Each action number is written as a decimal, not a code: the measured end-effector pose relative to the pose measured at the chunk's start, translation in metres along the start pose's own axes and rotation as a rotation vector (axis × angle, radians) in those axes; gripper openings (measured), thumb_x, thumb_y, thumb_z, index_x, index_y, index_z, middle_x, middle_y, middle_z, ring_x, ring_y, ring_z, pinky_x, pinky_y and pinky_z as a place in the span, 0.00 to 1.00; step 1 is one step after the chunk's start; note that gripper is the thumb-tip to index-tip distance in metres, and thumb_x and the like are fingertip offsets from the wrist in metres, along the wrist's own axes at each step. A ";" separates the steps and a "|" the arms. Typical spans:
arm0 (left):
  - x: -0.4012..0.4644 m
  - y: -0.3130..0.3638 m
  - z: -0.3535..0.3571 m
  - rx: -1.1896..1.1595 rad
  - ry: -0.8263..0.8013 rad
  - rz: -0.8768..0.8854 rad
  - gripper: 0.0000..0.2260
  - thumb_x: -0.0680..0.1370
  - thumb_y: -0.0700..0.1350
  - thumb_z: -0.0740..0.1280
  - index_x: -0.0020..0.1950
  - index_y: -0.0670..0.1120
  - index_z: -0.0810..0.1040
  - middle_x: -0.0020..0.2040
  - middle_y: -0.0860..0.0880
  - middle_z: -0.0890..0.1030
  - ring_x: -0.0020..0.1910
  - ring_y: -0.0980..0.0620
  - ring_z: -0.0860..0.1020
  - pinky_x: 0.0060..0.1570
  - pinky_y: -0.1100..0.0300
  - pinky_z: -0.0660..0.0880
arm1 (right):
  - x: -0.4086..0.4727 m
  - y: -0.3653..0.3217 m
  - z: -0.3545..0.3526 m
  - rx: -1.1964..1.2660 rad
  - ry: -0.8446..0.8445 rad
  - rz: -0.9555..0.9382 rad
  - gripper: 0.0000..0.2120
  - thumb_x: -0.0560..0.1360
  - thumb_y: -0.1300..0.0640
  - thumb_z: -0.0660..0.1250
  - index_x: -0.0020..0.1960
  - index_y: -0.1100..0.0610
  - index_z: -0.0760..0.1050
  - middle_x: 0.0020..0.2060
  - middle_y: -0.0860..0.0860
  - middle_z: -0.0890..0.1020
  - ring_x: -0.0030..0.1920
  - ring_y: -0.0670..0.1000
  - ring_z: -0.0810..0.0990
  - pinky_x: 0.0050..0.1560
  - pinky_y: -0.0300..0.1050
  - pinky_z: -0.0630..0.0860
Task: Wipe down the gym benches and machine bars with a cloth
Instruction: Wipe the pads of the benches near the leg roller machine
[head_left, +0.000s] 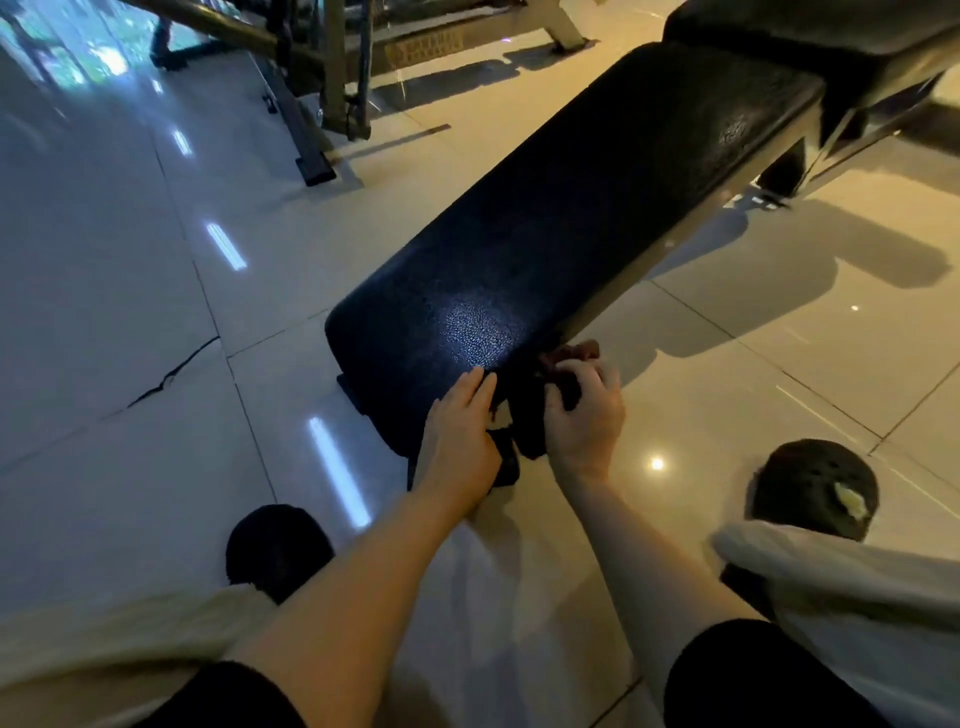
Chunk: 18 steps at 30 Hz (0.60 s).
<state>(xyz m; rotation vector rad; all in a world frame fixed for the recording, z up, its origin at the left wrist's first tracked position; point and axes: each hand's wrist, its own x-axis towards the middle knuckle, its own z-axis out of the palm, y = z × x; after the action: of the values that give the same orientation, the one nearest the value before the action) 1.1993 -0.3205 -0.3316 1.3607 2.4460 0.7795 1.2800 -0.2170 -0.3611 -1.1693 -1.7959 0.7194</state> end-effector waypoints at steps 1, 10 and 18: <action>0.002 0.001 0.003 0.020 0.010 0.009 0.28 0.77 0.32 0.60 0.77 0.44 0.60 0.78 0.46 0.58 0.77 0.48 0.55 0.74 0.46 0.56 | -0.003 0.001 0.005 0.021 0.011 -0.037 0.10 0.69 0.66 0.72 0.51 0.61 0.80 0.50 0.56 0.78 0.50 0.52 0.76 0.51 0.34 0.67; 0.004 0.003 0.008 0.096 -0.015 -0.038 0.30 0.77 0.31 0.59 0.77 0.47 0.58 0.78 0.49 0.57 0.77 0.51 0.55 0.74 0.47 0.58 | 0.001 0.013 0.011 0.043 0.049 0.185 0.07 0.71 0.64 0.70 0.49 0.61 0.79 0.48 0.56 0.75 0.47 0.54 0.75 0.46 0.35 0.67; 0.006 0.012 0.010 0.078 -0.004 -0.088 0.30 0.77 0.31 0.59 0.78 0.47 0.58 0.78 0.49 0.56 0.78 0.51 0.51 0.75 0.53 0.46 | 0.004 0.024 0.017 -0.061 -0.335 0.027 0.08 0.72 0.65 0.67 0.52 0.62 0.78 0.48 0.55 0.72 0.51 0.56 0.73 0.48 0.39 0.64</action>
<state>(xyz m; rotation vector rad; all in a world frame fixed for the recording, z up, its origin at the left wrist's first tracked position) 1.2087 -0.3074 -0.3330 1.2696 2.5385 0.6671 1.2744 -0.2034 -0.3874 -1.1663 -2.0936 0.9257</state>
